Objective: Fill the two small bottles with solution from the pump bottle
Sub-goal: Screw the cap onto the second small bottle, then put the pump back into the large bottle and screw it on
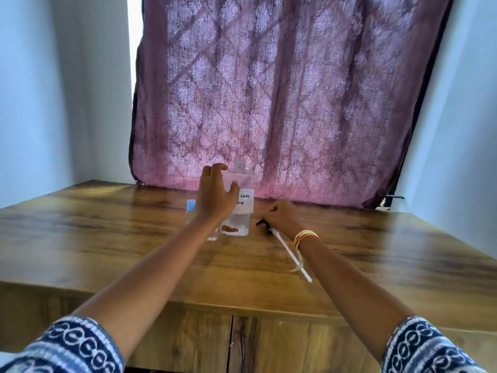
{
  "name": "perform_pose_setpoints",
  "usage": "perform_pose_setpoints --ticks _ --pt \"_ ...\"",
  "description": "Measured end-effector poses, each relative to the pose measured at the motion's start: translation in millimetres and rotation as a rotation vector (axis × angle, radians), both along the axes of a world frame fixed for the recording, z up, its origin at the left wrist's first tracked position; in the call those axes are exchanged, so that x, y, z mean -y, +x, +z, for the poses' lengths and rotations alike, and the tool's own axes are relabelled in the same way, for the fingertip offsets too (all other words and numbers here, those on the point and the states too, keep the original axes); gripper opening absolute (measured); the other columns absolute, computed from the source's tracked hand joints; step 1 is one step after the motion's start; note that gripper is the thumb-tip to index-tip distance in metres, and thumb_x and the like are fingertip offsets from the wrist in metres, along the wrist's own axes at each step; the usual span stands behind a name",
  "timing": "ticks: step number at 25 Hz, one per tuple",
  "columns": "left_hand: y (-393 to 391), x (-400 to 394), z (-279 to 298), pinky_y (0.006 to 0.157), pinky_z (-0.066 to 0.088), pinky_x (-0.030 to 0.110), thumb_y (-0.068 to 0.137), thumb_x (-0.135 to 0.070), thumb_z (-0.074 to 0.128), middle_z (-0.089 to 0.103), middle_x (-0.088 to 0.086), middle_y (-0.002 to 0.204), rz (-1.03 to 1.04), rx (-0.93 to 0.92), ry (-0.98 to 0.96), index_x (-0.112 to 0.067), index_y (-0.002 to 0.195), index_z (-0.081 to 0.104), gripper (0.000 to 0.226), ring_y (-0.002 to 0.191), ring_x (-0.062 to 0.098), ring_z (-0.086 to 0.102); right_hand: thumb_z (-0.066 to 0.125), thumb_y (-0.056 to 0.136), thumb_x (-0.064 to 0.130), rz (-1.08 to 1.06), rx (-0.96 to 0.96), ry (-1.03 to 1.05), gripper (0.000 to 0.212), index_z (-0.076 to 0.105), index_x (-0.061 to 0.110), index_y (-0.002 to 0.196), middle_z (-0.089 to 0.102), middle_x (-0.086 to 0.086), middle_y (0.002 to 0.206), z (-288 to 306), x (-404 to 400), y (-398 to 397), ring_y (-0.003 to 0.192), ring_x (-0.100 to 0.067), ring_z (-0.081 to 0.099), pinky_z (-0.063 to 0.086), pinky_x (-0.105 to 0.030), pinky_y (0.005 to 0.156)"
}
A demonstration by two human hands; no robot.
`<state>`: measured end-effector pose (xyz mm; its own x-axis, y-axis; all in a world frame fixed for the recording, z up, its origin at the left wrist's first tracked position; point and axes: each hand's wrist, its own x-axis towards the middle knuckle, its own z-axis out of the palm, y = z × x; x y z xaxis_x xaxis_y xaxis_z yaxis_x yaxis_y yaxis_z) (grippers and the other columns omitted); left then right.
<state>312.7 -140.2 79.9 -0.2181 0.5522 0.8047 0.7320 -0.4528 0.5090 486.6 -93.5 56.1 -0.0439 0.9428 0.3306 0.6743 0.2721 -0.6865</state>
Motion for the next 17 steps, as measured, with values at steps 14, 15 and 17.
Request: perform_pose_setpoints --ticks 14,15,17 --pt "-4 -72 49 0.073 0.040 0.025 0.076 -0.036 0.078 0.060 0.000 0.098 -0.213 0.275 -0.375 -0.012 0.133 0.048 0.069 0.094 0.020 0.060 0.070 0.075 0.019 -0.016 0.165 -0.147 0.020 0.064 0.014 0.057 0.060 0.000 0.050 2 -60 6 0.050 -0.011 0.056 0.039 -0.019 0.043" --pt "-3 -74 47 0.074 0.040 0.025 0.076 -0.034 0.078 0.060 -0.001 0.098 -0.200 0.251 -0.386 -0.013 0.128 0.052 0.062 0.092 0.020 0.060 0.072 0.074 0.019 -0.031 0.056 -0.149 0.022 0.065 0.014 0.054 0.058 0.003 0.042 13 -60 7 0.039 -0.007 0.053 0.039 -0.016 0.038" --pt "-1 -75 43 0.071 0.040 0.025 0.079 -0.034 0.075 0.062 0.000 0.091 -0.178 0.181 -0.407 -0.015 0.108 0.062 0.038 0.086 0.020 0.058 0.077 0.070 0.017 -0.081 -0.164 -0.112 0.029 0.060 0.012 0.047 0.055 0.004 0.035 42 -60 10 0.033 -0.007 0.051 0.036 -0.012 0.031"
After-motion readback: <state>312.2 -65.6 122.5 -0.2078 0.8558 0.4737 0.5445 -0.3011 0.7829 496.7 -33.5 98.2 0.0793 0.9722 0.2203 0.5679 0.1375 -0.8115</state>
